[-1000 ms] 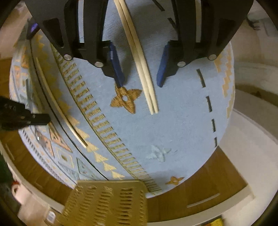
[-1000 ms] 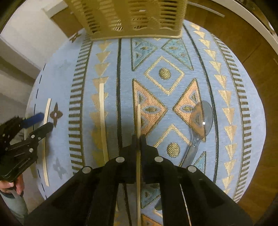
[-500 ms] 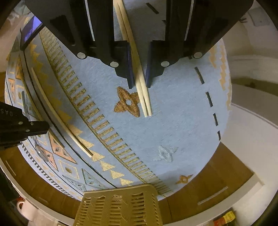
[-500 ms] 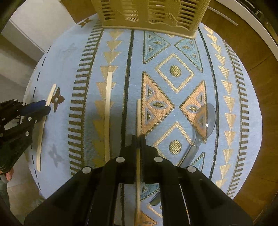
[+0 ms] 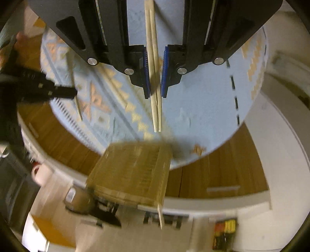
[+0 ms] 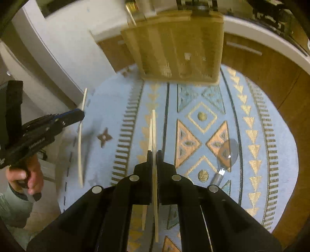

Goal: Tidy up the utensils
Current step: 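Lift the chopstick pair with the left gripper and lower into the basket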

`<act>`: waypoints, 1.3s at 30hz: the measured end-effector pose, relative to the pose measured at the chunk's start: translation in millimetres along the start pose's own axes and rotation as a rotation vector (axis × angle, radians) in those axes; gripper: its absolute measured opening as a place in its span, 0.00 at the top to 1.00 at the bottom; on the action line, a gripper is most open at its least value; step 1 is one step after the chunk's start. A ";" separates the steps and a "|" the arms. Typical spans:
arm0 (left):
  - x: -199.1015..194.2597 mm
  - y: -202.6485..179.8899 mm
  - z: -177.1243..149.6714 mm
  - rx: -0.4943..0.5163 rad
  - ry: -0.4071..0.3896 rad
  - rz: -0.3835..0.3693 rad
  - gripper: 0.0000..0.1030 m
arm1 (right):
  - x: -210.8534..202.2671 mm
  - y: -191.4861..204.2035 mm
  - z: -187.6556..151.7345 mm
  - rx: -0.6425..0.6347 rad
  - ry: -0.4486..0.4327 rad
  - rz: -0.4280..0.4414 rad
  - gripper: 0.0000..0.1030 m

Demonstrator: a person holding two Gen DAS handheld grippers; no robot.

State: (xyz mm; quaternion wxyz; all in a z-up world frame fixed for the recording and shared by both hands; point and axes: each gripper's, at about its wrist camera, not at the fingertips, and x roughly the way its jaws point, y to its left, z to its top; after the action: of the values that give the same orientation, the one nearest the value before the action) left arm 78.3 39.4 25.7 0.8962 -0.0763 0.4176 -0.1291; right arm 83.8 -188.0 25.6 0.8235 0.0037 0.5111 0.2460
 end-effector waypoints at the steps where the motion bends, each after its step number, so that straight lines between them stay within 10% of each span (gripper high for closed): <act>1: 0.6 -3.4 2.4 -0.007 -0.013 -0.011 0.91 | -4.2 5.8 0.4 -0.009 -0.035 -0.004 0.97; 24: -86.9 -28.0 98.2 -0.023 -0.525 -0.132 0.91 | -107.8 14.5 78.9 -0.004 -0.475 0.106 0.97; 39: -92.8 -38.8 172.2 0.042 -0.794 -0.053 0.91 | -152.7 -19.8 161.7 0.050 -0.720 0.044 0.97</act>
State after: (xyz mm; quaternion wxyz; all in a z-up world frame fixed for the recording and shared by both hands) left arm 146.7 34.7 212.9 0.9856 -0.1128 0.0339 -0.1211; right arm 173.8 -228.2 226.0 0.9450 0.1212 0.1937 0.2341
